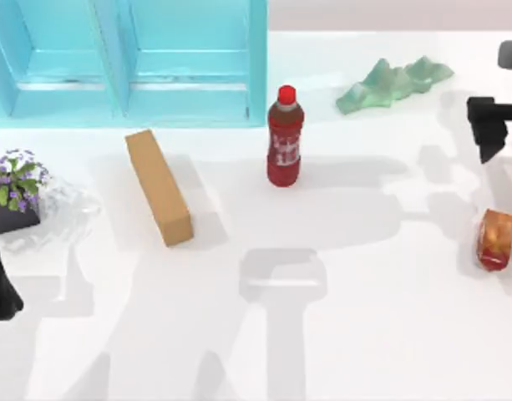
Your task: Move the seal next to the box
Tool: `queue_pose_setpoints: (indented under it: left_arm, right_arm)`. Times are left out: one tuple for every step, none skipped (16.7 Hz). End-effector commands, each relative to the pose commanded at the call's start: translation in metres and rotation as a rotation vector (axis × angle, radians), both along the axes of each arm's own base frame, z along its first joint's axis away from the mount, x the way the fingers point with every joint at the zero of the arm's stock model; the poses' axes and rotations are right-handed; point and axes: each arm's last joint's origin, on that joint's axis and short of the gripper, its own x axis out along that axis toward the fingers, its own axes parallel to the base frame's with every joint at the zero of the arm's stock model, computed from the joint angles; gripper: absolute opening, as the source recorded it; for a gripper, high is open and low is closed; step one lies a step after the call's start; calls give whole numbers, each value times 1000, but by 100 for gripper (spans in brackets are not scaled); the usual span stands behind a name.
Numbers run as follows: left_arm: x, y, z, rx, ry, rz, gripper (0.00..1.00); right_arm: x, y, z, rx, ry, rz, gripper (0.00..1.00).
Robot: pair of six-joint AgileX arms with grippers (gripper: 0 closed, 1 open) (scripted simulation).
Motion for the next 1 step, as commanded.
queue_pose_setpoints:
  left_arm:
    - [0,0,0,0,0,0,100]
  right_arm:
    - [0,0,0,0,0,0,100]
